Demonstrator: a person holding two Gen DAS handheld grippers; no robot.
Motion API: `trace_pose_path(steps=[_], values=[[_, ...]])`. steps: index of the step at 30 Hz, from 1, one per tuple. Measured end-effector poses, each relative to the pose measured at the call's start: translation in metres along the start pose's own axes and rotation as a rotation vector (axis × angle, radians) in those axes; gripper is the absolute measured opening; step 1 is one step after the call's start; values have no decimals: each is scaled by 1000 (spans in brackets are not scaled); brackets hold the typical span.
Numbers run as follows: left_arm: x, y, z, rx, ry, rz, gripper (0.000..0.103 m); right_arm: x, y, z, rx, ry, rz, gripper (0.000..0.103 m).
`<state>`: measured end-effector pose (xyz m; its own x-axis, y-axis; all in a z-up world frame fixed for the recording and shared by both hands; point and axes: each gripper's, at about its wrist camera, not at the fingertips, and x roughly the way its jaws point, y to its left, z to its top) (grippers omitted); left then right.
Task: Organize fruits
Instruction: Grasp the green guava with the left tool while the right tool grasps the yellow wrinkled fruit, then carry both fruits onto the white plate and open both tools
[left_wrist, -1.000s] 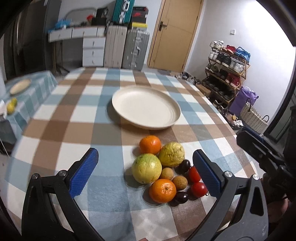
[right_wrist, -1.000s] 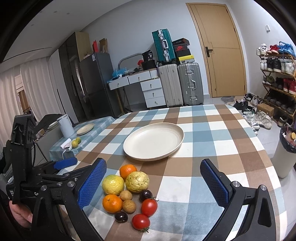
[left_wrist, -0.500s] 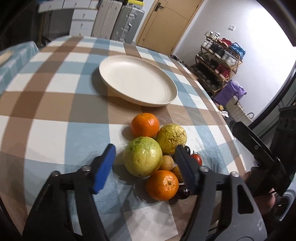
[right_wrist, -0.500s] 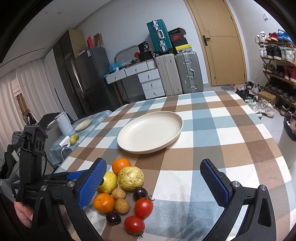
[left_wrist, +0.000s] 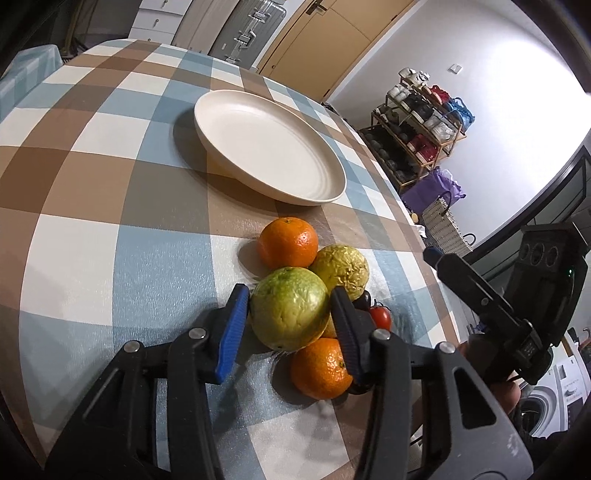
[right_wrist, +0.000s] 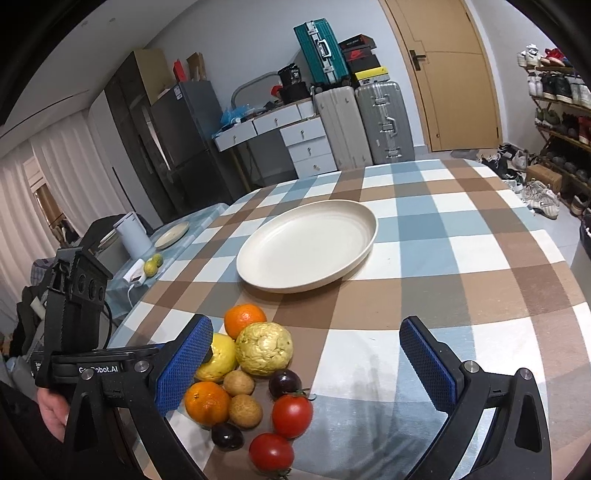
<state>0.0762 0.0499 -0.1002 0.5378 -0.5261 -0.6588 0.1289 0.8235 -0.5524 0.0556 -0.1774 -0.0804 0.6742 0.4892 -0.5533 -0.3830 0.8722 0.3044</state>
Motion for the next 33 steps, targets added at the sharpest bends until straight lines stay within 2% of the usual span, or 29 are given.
trace_pose_path(steps=[4, 11, 14, 18, 20, 22, 26, 27, 28, 30, 33], values=[[-2, 3, 1, -9, -5, -13, 42, 6, 7, 0, 7, 26, 36, 103], [-14, 10, 1, -21, -27, -26, 42, 33, 14, 0, 11, 135, 80, 103], [-21, 14, 5, -25, -43, -27, 42, 41, 18, -1, 16, 154, 107, 102], [-30, 18, 12, -22, -64, -23, 42, 54, 22, -3, -4, 205, 114, 86], [-34, 19, 14, -23, -72, -24, 42, 59, 23, -3, -1, 225, 113, 85], [-37, 20, 17, -25, -78, -24, 42, 62, 23, -3, 1, 234, 116, 77], [-42, 20, 19, -24, -84, -24, 42, 70, 24, -4, 4, 265, 126, 74], [-42, 19, 18, -22, -86, -21, 42, 70, 23, -3, 6, 271, 132, 70], [-43, 18, 21, -20, -88, -18, 42, 70, 24, -4, 8, 273, 141, 61], [-44, 18, 22, -22, -93, -13, 42, 72, 24, -4, 9, 287, 153, 51], [-43, 17, 28, -20, -106, -3, 42, 73, 21, -5, 44, 292, 173, 50]])
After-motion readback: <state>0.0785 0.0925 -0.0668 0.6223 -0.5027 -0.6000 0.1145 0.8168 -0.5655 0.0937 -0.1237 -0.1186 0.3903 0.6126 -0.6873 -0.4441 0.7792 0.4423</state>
